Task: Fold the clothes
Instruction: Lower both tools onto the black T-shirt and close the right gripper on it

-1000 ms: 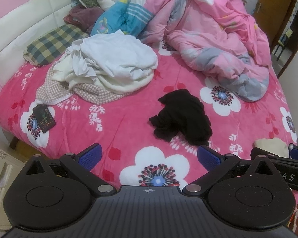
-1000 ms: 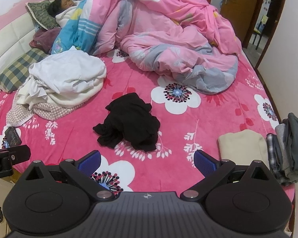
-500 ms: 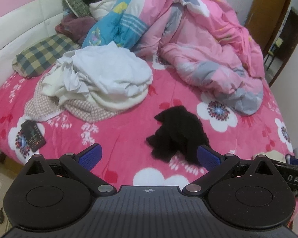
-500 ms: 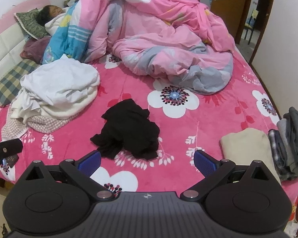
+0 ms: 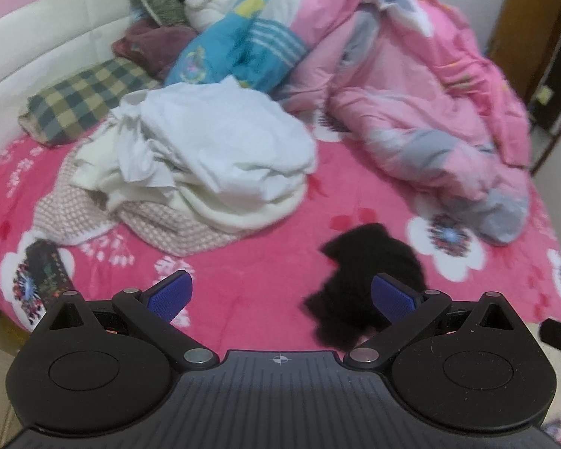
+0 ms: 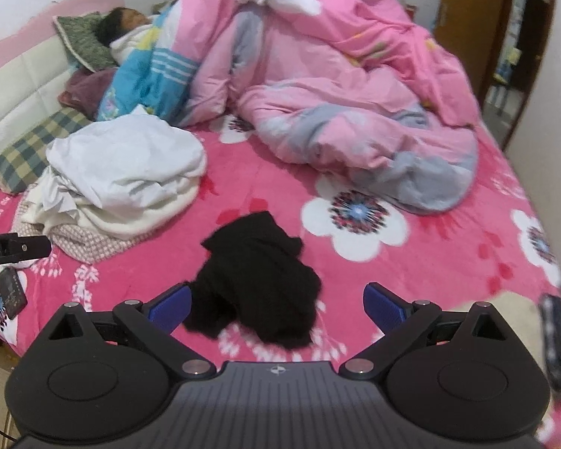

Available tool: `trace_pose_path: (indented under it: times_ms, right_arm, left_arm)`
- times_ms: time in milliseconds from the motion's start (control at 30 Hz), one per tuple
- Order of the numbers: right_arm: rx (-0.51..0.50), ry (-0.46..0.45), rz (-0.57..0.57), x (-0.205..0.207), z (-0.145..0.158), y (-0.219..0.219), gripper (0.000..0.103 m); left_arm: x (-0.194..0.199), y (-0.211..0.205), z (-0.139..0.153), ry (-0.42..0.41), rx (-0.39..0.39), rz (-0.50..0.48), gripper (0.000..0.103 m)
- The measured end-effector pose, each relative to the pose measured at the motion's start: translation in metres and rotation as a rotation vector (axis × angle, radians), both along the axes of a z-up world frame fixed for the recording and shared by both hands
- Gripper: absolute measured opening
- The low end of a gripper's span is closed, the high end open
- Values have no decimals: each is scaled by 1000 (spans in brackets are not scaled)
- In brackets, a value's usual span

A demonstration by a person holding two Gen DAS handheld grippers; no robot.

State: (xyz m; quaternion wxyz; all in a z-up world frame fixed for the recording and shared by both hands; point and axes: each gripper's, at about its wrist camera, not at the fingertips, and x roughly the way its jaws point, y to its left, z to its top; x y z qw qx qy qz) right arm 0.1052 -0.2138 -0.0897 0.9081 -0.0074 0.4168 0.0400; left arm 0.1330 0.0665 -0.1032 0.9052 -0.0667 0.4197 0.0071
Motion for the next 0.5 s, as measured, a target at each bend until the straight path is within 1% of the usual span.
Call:
trace_pose_path:
  times_ms: [100,233,333,367,433,500]
  right_arm:
    - [20,-13,12,28,-21,-9,99]
    - [73,-38,39,60,-47,-27,98]
    - [96,-33,81,79,-76,-40,92]
    - [104,-27,92,85,-86,-44,88]
    - [127,1,113,98,-107,-49,81]
    - [142,24,125,110,-127,-51,75]
  left_arm:
    - [12,-4,-19,15,49,36,103]
    - [31,-20,-47,33,84,31,103]
    - [45,-37,-67,34,116,14,103]
    - [50,-43,-73,31,123,4,103]
    - [57,-54,-87,23,124,-19,102]
    - [65,-64,-106,36,123,-43,101]
